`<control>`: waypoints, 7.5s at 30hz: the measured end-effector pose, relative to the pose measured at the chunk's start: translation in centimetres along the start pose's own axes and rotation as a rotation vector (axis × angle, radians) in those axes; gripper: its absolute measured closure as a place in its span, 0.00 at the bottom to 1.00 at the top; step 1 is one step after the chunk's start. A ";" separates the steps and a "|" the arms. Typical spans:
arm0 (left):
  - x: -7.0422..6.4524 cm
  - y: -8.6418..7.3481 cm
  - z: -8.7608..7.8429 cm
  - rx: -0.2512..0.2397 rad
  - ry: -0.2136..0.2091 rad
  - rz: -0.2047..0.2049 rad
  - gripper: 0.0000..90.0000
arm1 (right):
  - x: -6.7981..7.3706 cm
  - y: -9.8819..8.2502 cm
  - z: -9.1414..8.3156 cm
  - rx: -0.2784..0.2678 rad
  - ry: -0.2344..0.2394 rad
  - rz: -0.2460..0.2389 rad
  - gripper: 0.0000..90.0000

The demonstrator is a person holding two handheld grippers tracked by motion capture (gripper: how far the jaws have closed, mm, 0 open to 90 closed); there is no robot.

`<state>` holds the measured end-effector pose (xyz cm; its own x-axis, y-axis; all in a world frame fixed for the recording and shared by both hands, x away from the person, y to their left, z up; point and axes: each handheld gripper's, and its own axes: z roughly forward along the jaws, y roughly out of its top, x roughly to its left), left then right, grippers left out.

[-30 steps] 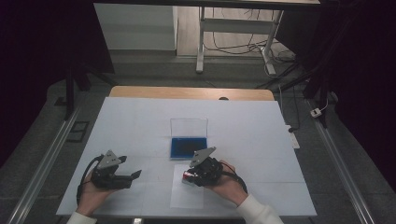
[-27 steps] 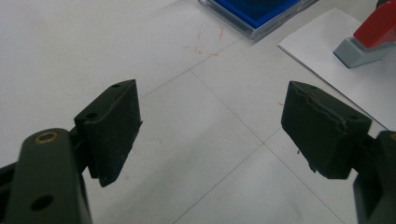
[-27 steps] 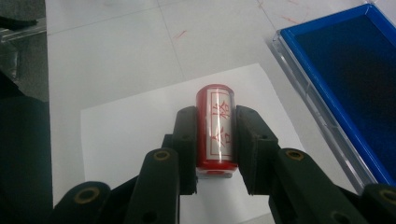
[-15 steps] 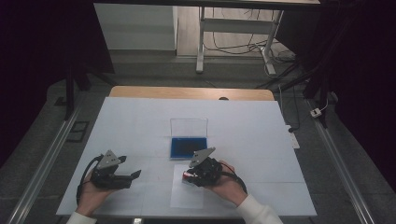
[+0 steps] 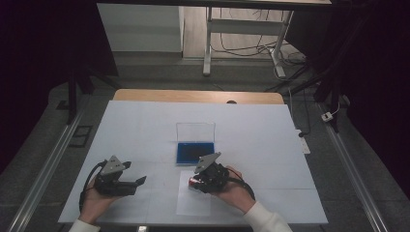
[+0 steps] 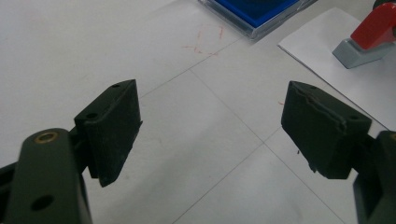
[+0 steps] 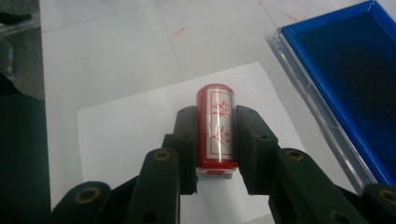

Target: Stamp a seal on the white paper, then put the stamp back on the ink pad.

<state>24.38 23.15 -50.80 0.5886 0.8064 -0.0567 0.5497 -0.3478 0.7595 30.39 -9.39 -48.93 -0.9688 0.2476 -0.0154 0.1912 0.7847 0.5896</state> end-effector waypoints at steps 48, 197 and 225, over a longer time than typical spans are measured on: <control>-0.2 0.1 0.1 0.008 0.000 0.003 0.22 | 0.3 1.1 0.7 0.121 -0.025 -0.010 0.79; 0.6 -0.4 0.4 0.011 -0.008 -0.025 0.22 | -8.5 1.2 -2.1 -0.217 -0.168 0.203 0.48; 0.2 -0.4 0.4 -0.003 0.010 -0.016 0.22 | -4.9 -12.8 -11.6 -0.323 -0.319 0.278 0.47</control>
<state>24.54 23.28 -51.41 0.5740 0.8165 -0.0622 0.5572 -0.3339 0.7603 30.82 -27.30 -47.02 -0.7828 0.6211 -0.0380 0.3267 0.4623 0.8244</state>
